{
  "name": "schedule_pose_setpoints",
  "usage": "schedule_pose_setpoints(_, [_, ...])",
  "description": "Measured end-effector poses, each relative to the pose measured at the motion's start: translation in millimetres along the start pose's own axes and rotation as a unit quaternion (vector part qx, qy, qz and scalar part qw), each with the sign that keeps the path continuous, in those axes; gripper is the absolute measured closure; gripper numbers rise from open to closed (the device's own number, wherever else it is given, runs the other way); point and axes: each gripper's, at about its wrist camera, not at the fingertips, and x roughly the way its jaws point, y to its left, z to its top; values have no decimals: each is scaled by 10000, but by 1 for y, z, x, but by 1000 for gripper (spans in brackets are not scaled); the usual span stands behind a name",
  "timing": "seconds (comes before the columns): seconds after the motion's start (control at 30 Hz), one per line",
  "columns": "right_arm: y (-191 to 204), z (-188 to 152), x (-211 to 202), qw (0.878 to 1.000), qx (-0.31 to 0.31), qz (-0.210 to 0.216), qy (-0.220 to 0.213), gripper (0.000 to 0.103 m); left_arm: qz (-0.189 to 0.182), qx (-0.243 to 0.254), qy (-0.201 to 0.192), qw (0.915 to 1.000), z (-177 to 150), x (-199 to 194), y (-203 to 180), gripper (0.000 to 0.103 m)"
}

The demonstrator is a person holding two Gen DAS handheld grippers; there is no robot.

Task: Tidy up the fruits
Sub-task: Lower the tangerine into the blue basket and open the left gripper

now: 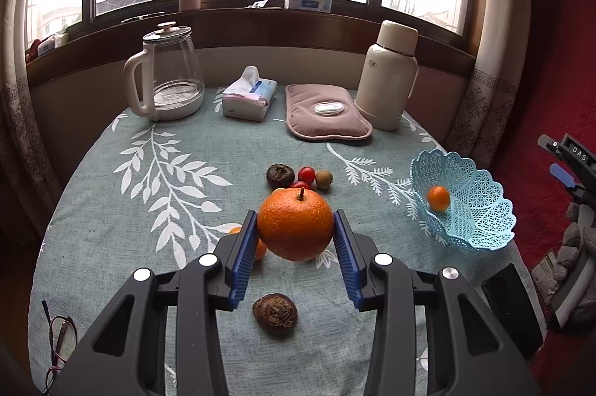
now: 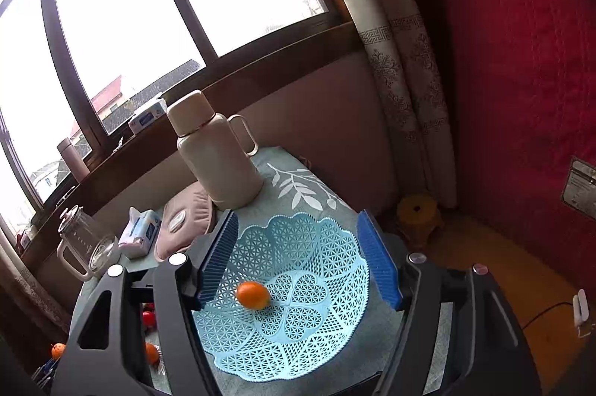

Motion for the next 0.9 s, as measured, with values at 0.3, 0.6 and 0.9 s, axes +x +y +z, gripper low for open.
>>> schedule_pose_setpoints(0.3, [-12, 25, -22, 9985, -70, -81, -535, 25, -855, 489, 244, 9948, 18, 47, -99, 62])
schedule_pose_setpoints(0.6, [-24, 31, -25, 9986, 135, -9, -506, 25, -1250, 848, 661, 9863, 10, 89, -159, 62])
schedule_pose_setpoints(0.9, [-23, 31, -27, 9986, 148, 41, -510, 24, -1343, 1052, 773, 9823, 0, 97, -180, 53])
